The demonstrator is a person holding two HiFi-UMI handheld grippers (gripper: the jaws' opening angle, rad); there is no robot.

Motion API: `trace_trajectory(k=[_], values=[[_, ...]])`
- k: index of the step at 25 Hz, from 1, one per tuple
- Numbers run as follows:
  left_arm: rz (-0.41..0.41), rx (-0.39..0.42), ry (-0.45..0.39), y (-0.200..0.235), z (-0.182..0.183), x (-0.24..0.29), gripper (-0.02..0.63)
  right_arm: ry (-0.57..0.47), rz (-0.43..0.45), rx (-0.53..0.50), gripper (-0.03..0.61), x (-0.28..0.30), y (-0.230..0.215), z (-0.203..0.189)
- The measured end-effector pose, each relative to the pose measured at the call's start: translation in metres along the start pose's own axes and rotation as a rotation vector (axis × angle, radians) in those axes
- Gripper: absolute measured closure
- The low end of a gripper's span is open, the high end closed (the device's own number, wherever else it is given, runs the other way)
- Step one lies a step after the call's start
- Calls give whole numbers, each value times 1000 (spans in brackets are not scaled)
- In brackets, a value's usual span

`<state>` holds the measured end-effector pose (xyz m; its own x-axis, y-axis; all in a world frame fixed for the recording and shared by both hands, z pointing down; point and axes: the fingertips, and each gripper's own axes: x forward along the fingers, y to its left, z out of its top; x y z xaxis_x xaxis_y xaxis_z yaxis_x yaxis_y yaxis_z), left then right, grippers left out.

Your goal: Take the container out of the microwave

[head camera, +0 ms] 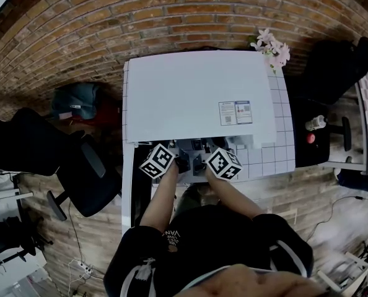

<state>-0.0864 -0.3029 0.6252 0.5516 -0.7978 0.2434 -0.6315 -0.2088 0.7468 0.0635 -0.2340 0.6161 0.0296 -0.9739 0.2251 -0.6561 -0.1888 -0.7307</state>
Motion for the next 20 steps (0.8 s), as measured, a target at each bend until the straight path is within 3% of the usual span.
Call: trace_trajectory(k=[6,20], values=[[-26,35,52,-5,-7,6,370,14,27,5,360,4,1,-3],[-13,56,37,-5,-9,-7,393,49,45,-37,360,-6,7,-7]])
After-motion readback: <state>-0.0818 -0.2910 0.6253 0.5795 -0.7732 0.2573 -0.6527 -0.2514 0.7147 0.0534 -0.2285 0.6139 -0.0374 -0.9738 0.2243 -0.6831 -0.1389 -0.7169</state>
